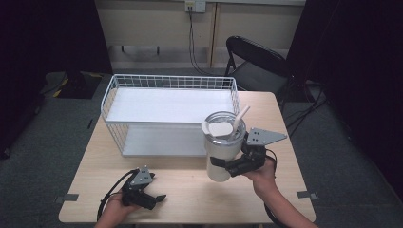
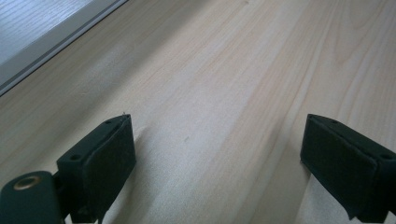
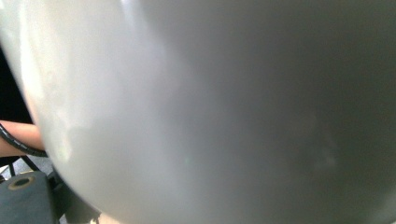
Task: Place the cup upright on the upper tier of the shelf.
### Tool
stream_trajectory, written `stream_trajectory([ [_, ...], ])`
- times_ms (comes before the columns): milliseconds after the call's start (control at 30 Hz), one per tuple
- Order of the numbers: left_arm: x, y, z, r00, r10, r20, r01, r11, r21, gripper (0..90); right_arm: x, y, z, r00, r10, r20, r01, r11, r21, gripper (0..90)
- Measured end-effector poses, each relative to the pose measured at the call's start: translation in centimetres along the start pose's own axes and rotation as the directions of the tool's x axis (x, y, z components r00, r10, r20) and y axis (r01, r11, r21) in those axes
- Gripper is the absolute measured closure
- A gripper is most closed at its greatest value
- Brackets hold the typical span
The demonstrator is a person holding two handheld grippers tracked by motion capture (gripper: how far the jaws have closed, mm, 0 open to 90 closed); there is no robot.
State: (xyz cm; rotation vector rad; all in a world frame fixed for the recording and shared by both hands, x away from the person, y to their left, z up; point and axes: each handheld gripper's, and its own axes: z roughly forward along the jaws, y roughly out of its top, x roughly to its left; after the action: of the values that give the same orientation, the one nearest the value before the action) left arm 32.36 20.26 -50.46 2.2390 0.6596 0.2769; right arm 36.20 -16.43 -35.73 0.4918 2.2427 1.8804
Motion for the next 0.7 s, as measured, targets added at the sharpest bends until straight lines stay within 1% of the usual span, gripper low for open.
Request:
stream_trajectory([
  [200,0.0,0.0,0.0,1.0000,0.000,0.000,0.000,1.0000,0.000,9.5,-0.4,1.5,0.5,1.0000,-0.001,-0.008,0.001,1.0000,-0.007,7.5],
  [533,0.0,0.0,0.0,1.0000,0.000,0.000,0.000,1.0000,0.000,9.5,-1.1,4.4,1.7,0.9999,-0.006,-0.016,0.006,1.0000,0.000,7.5],
  [700,0.0,0.0,0.0,1.0000,0.000,0.000,0.000,1.0000,0.000,9.5,-1.4,5.6,2.2,0.9995,0.008,-0.030,-0.008,1.0000,-0.001,7.5],
])
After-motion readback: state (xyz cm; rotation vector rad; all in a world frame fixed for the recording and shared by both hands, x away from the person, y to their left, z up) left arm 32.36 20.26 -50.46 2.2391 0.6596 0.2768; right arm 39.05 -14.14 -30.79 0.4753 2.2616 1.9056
